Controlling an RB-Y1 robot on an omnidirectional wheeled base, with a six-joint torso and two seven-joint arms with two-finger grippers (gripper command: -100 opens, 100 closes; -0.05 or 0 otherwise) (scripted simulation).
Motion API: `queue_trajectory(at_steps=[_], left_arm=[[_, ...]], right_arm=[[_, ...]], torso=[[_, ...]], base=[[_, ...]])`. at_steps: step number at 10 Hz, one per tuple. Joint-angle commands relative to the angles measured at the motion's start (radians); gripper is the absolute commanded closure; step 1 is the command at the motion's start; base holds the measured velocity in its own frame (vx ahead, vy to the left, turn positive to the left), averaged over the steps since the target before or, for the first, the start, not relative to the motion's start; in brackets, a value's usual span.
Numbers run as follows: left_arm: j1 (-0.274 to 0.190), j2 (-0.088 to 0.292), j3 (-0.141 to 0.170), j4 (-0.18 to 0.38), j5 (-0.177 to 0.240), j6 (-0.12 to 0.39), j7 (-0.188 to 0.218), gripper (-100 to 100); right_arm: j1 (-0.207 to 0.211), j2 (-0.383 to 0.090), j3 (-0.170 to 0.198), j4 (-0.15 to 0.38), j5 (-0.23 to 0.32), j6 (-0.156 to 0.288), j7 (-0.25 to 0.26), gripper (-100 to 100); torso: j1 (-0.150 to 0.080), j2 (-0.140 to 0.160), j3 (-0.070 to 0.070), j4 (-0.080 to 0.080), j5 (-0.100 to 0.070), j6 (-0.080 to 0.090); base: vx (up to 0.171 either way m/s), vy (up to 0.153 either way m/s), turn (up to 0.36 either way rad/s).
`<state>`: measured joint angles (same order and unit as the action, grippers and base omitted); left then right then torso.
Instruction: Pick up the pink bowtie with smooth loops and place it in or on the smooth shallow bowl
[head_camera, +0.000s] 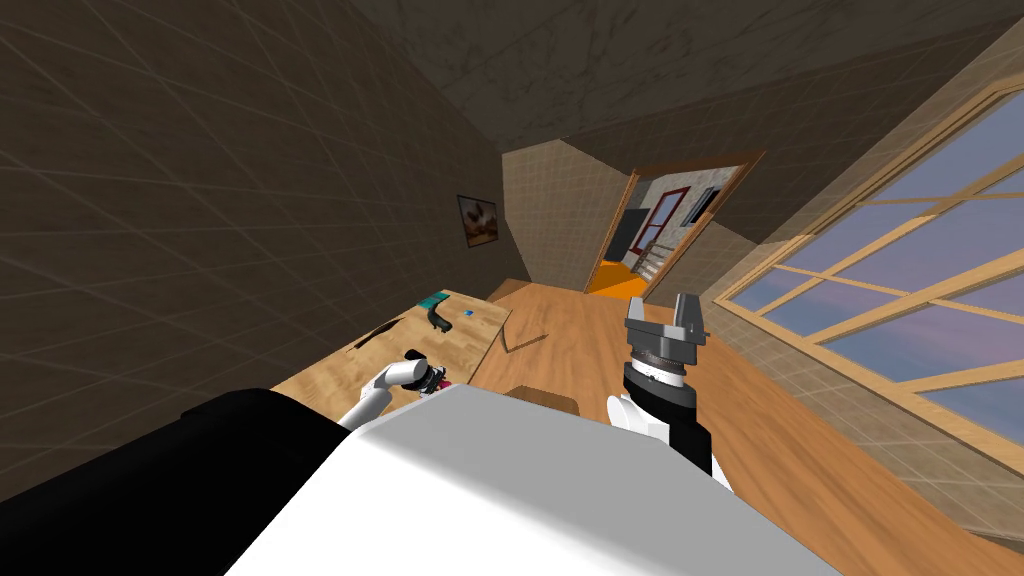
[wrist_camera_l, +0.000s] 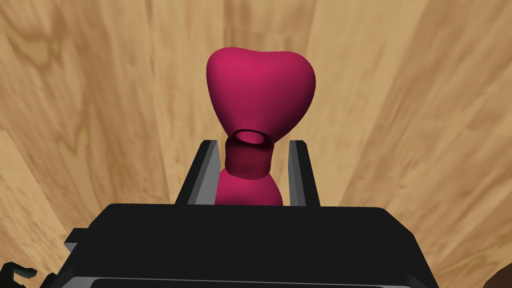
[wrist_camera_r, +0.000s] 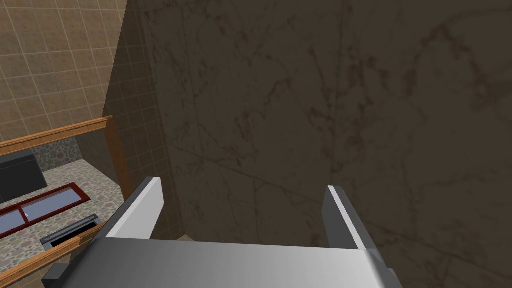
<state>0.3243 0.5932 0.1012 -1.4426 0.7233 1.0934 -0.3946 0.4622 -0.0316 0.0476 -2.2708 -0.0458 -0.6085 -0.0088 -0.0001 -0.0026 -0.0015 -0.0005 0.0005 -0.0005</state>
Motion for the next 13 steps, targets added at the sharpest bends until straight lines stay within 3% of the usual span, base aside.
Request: queue_trajectory(at_steps=[1,2,3,5,6,7,8,13], left_arm=[[0.000,0.000,0.000,0.000,0.000,0.000,0.000,100],[0.000,0.000,0.000,0.000,0.000,0.000,-0.001,0],[0.011,0.023,0.014,-0.032,0.020,0.031,-0.004,100],[0.019,0.041,0.026,-0.061,0.036,0.057,-0.004,100],[0.016,0.036,0.022,-0.050,0.031,0.045,-0.006,100],[0.017,0.037,0.023,-0.052,0.032,0.049,-0.006,0],[0.018,0.044,0.058,-0.063,0.072,0.044,-0.026,100],[0.025,0.068,0.149,-0.087,0.172,0.039,-0.074,100]], right_arm=[[0.000,0.000,0.000,0.000,0.000,0.000,0.000,0],[0.000,0.000,0.000,0.000,0.000,0.000,0.000,0],[0.000,0.000,0.000,0.000,0.000,0.000,0.000,0],[0.000,0.000,0.000,0.000,0.000,0.000,0.000,0],[0.000,0.000,0.000,0.000,0.000,0.000,0.000,0],[0.000,0.000,0.000,0.000,0.000,0.000,0.000,0],[0.000,0.000,0.000,0.000,0.000,0.000,0.000,0],[0.000,0.000,0.000,0.000,0.000,0.000,0.000,0]], torso=[[0.000,0.000,0.000,0.000,0.000,0.000],[0.000,0.000,0.000,0.000,0.000,0.000],[0.000,0.000,0.000,0.000,0.000,-0.001],[-0.003,0.000,0.000,0.000,-0.001,-0.002],[-0.003,0.000,0.000,0.000,-0.001,-0.002],[-0.002,0.000,0.000,0.000,0.000,-0.001],[-0.001,0.000,0.000,0.000,0.000,-0.001],[0.001,0.009,0.006,0.003,-0.001,-0.003]], base=[[0.000,0.000,0.000],[0.000,0.000,0.000],[0.012,-0.029,0.045],[0.012,-0.039,0.068],[0.004,-0.016,0.010],[0.000,0.000,0.000],[-0.059,-0.033,-0.021],[-0.104,-0.008,0.005]])
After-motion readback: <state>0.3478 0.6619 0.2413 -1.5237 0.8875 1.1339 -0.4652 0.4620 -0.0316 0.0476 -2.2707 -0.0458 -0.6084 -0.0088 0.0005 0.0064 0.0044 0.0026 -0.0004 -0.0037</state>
